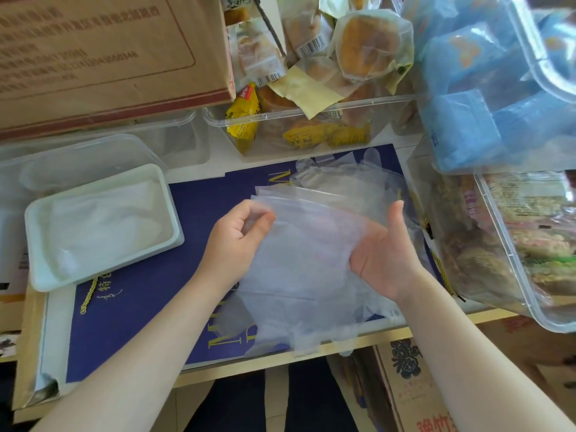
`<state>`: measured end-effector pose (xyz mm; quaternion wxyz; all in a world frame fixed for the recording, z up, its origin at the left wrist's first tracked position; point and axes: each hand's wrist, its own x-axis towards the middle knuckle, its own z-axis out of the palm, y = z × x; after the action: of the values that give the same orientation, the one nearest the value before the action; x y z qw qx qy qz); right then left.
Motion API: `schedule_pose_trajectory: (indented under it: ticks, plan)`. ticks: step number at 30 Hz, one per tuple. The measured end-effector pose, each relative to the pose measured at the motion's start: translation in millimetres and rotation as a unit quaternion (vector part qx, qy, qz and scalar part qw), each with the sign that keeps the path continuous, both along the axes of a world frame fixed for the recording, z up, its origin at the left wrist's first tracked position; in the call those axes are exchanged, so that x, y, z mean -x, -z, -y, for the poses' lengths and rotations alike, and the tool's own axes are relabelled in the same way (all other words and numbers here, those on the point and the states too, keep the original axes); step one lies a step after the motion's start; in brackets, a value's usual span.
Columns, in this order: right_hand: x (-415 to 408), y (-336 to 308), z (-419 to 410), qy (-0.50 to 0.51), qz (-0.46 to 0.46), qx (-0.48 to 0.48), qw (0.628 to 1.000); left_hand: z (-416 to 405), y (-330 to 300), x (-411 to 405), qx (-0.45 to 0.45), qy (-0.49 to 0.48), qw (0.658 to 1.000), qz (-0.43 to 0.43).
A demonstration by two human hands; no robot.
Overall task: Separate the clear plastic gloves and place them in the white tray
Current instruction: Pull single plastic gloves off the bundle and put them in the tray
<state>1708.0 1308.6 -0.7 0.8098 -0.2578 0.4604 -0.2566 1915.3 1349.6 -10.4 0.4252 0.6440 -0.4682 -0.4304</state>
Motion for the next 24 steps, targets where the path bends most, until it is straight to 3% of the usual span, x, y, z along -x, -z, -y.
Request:
schedule_pose_trajectory:
  ticks: [4, 8, 11, 15, 20, 24]
  plan:
    - [-10.9, -4.7, -9.1, -0.054, -0.161, 0.12, 0.978, 1.7, -2.3, 2.3, 0.013, -0.029, 0.999, 0.01]
    - [-20.5, -5.6, -9.4, -0.048, -0.206, 0.171, 0.962, 2.3, -10.7, 4.6, 0.027, -0.041, 0.999, 0.024]
    - [-22.8, -10.8, -6.4, -0.026, -0.195, 0.192, 0.961, 3.1, -14.2, -1.9, 0.004, -0.05, 0.999, 0.002]
    - [-20.9, -19.1, -3.5, -0.066, -0.169, 0.216, 0.959, 1.9, -18.7, -13.9, -0.067, -0.039, 0.991, -0.108]
    - [-21.7, -20.6, 3.4, -0.144, -0.092, 0.086, 0.981, -4.0, -19.6, -24.0, -0.069, -0.01, 0.987, -0.146]
    - [-30.6, -19.5, 8.7, -0.174, -0.053, 0.067, 0.981, -3.4, -19.9, -31.8, -0.042, -0.006, 0.991, -0.131]
